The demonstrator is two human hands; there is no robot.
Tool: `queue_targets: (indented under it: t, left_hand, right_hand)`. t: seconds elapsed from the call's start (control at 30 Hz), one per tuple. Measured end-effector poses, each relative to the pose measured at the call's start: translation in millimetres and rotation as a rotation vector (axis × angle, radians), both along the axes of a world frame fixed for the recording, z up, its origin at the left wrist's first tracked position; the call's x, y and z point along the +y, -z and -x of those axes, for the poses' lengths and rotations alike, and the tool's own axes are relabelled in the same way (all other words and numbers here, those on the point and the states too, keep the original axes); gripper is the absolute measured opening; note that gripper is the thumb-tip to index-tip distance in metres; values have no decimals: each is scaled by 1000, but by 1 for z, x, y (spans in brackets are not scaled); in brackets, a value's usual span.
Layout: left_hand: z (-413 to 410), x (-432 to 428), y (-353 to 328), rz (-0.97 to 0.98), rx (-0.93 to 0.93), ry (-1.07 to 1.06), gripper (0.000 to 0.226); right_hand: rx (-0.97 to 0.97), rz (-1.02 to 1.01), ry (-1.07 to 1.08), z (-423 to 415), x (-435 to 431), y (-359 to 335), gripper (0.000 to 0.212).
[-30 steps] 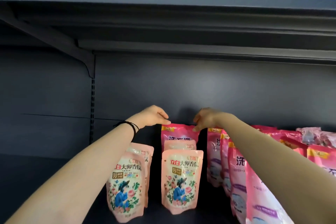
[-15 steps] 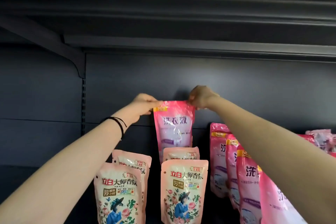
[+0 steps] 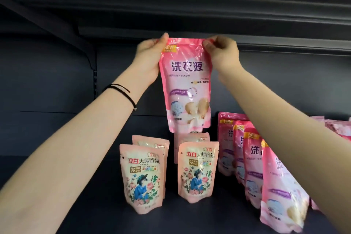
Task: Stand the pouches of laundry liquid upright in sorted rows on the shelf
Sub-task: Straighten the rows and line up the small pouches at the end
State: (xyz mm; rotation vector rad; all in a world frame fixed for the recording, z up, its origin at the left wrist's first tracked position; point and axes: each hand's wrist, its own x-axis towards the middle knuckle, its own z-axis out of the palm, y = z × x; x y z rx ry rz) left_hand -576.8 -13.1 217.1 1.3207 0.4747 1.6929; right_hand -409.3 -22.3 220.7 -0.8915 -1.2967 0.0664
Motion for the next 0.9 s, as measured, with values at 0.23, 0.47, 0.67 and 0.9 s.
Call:
queue_targets:
  t: [0.23,0.47,0.67,0.9]
  left_hand:
    - [3,-75,57,85,42,99,18]
    - [2,-102,148,49,156,88,27]
    - [-15,-98,191,7,191,-17,37]
    - [-22,-110,216,5,183,-34,34]
  right_hand:
    - [140,162,-189,4,-94,62,20]
    - [208,172,-249,-3,-128,149,16]
    - [300,216,-278,-14,-119,202,13]
    - [325,261,-388,-12,-135,237,30]
